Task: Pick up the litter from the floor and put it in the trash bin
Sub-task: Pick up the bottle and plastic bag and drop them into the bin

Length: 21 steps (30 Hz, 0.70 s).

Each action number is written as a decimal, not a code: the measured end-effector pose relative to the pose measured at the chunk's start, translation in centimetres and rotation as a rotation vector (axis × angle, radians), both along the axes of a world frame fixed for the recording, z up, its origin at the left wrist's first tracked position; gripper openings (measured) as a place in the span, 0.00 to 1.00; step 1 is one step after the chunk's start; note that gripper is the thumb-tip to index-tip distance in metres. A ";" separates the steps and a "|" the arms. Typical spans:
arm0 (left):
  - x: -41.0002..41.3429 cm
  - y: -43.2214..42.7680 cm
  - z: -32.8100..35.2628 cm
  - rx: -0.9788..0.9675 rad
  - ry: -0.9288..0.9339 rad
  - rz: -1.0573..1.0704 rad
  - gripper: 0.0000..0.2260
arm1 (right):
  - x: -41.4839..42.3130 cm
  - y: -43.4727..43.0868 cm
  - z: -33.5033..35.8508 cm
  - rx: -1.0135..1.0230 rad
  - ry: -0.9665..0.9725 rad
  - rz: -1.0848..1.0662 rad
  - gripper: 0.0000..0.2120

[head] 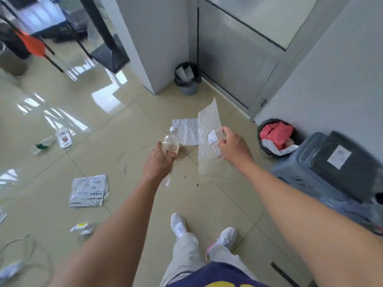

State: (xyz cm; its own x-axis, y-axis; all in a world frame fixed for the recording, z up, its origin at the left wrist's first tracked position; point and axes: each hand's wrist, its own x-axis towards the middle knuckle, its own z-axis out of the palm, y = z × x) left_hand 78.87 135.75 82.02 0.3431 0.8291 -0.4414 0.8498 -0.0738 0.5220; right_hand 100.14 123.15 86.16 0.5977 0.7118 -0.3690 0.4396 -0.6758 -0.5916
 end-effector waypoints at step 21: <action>6.4 28.4 9.7 0.244 0.024 -0.322 0.24 | 6.1 22.6 5.1 0.086 -0.240 -0.083 0.16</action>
